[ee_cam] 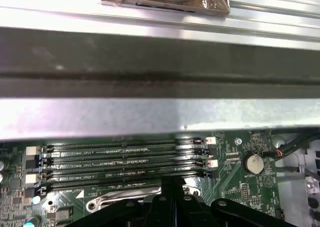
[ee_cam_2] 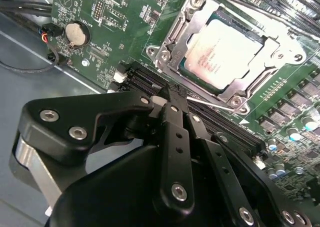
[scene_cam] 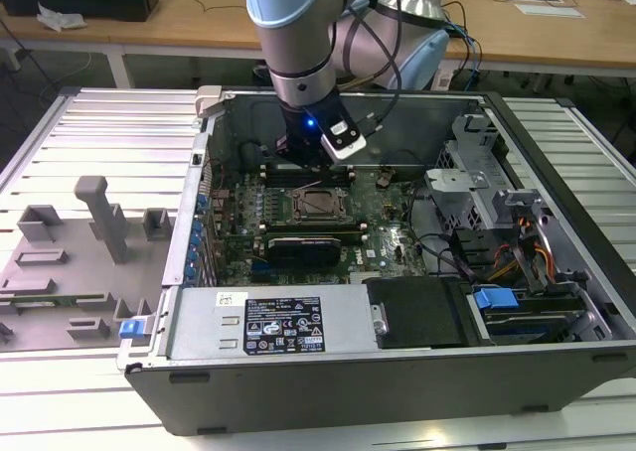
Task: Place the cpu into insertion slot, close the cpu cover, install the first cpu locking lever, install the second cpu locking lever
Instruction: 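Install the first cpu locking lever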
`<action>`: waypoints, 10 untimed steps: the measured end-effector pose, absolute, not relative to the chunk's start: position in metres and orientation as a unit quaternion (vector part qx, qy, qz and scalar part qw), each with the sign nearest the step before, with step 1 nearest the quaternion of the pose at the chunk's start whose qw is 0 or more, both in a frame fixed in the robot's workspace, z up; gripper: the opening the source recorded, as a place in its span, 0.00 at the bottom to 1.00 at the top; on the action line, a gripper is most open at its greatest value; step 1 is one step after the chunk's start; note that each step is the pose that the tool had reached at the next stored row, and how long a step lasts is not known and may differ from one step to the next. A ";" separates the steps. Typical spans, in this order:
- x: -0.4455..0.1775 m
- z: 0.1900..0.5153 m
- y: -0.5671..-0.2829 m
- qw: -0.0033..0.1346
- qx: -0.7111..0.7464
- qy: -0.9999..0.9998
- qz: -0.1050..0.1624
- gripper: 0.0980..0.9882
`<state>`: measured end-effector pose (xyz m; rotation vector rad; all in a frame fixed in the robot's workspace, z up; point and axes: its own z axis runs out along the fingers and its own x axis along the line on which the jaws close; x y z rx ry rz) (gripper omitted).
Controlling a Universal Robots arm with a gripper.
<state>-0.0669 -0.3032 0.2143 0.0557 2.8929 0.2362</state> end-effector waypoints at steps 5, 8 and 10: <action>-0.067 0.212 -0.301 0.121 0.040 0.989 0.078 0.01; -0.067 0.211 -0.299 0.122 0.052 0.988 0.077 0.01; -0.067 0.210 -0.298 0.122 0.059 0.988 0.076 0.01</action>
